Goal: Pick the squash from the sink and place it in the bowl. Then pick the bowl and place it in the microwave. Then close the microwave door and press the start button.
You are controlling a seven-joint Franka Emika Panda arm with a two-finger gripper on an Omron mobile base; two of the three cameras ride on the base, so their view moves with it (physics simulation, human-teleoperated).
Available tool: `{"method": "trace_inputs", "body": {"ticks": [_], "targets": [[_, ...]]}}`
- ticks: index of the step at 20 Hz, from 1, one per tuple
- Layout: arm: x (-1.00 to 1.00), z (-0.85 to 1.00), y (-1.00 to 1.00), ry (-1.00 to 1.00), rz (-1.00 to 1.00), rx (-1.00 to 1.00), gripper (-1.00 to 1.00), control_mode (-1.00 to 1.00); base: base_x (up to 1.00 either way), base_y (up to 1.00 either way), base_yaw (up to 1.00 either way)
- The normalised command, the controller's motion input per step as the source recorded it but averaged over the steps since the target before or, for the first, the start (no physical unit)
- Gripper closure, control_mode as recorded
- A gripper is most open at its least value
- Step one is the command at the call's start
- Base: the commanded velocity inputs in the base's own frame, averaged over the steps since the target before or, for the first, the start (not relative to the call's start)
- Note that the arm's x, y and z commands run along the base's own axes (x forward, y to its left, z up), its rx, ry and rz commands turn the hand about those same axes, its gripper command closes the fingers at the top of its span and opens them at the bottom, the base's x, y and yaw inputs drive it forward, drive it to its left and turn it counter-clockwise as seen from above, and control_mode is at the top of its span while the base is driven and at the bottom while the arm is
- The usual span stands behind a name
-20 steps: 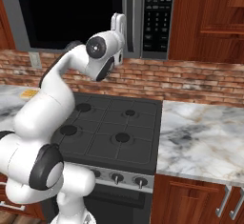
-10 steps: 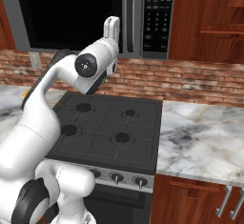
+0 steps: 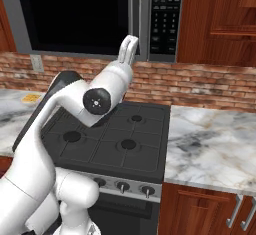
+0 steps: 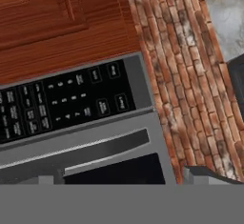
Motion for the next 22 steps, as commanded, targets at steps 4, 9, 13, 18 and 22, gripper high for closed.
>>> {"method": "trace_inputs", "body": {"ticks": [4,9,13,18,22], "targets": [[0.01,0.0,-0.66,0.0,0.11,0.17,-1.0,-1.0,0.0,0.0,0.0],[0.43,-0.03,-0.18,0.0,0.05,0.05,-1.0,-1.0,0.0,0.0,0.0],[0.77,-0.22,0.33,0.0,0.01,0.0,1.0,-1.0,0.0,0.0,0.0],[0.64,-0.15,0.09,-0.01,0.0,0.0,1.0,-1.0,0.0,0.0,0.0],[0.49,-0.02,-0.1,-0.07,0.0,0.0,1.0,-1.0,0.0,0.0,0.0]]}}
